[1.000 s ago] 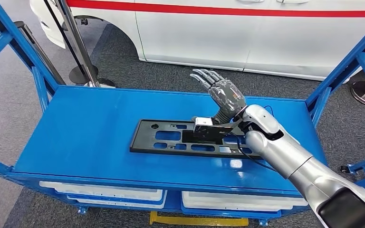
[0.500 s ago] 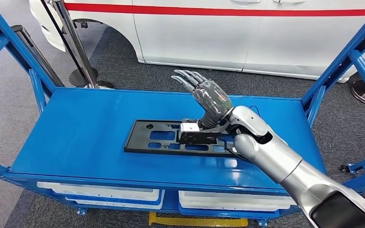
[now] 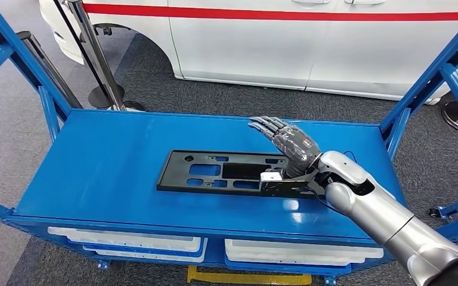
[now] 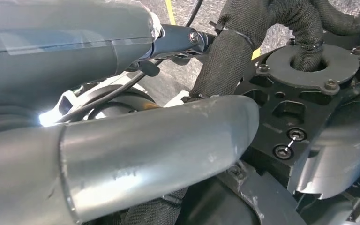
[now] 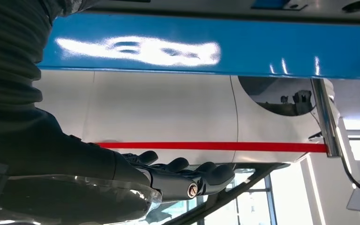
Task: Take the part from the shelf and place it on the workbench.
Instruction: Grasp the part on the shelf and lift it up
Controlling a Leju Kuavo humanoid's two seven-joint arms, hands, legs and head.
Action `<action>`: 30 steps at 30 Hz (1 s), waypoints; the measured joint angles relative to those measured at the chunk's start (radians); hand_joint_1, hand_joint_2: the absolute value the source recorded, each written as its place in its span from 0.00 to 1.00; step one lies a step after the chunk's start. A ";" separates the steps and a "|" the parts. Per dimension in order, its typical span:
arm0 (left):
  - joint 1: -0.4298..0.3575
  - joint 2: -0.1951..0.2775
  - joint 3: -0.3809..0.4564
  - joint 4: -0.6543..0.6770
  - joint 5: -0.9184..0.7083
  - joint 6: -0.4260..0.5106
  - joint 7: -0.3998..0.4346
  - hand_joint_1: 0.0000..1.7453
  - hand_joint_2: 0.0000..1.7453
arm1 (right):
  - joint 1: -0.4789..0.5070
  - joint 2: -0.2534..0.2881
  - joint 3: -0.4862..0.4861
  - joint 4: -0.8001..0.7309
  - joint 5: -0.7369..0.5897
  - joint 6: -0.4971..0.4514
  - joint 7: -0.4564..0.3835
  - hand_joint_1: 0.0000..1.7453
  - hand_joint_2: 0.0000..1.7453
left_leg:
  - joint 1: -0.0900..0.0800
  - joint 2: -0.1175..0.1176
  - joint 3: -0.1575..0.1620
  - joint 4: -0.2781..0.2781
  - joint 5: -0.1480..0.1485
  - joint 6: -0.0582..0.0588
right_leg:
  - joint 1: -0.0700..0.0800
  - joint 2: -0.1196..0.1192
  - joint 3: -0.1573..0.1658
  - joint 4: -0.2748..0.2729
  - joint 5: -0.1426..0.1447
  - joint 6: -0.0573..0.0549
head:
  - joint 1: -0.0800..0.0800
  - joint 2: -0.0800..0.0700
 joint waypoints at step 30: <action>-0.346 -0.517 -0.072 1.118 -0.041 -0.491 0.098 0.00 0.00 | -0.032 0.033 0.079 0.033 -0.140 0.011 -0.052 0.00 0.00 | -0.025 -0.008 0.008 -0.012 0.008 0.011 | -0.025 -0.006 0.000 0.002 0.000 0.009 | 0.000 0.000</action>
